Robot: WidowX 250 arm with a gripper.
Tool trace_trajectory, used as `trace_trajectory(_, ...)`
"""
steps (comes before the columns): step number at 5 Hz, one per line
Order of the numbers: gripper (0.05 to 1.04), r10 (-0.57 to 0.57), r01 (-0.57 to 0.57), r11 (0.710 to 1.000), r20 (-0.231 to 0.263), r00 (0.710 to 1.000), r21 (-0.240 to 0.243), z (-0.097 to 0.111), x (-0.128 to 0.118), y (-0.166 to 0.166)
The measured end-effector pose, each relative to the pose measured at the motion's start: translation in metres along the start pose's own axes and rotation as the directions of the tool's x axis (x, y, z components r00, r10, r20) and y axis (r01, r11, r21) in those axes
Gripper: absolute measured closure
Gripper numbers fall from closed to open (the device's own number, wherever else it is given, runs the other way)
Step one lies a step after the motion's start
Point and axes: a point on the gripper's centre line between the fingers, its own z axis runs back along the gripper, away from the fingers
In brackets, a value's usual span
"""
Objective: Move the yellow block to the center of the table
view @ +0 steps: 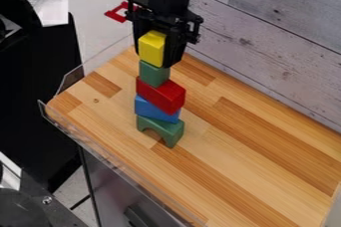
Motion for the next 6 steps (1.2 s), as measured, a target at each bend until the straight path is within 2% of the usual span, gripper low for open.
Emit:
trace_trajectory(1, 0.473, -0.001, 0.001, 1.000, -0.007, 1.000, 0.001, 0.000, -0.001, -0.003)
trace_trajectory(2, 0.473, 0.005, -0.006, 1.000, 0.012, 1.000, 0.003, 0.006, -0.005, -0.004)
trace_trajectory(3, 0.474, 0.015, -0.015, 1.000, 0.035, 0.999, 0.000, 0.012, -0.011, -0.006)
trace_trajectory(4, 0.474, 0.047, -0.048, 0.999, 0.086, 0.995, 0.011, 0.027, -0.019, -0.007)
trace_trajectory(5, 0.474, 0.012, -0.017, 0.999, 0.093, 0.996, 0.046, 0.031, -0.021, -0.033)
trace_trajectory(6, 0.474, 0.011, -0.015, 0.999, 0.092, 0.996, 0.037, 0.017, -0.028, -0.079)
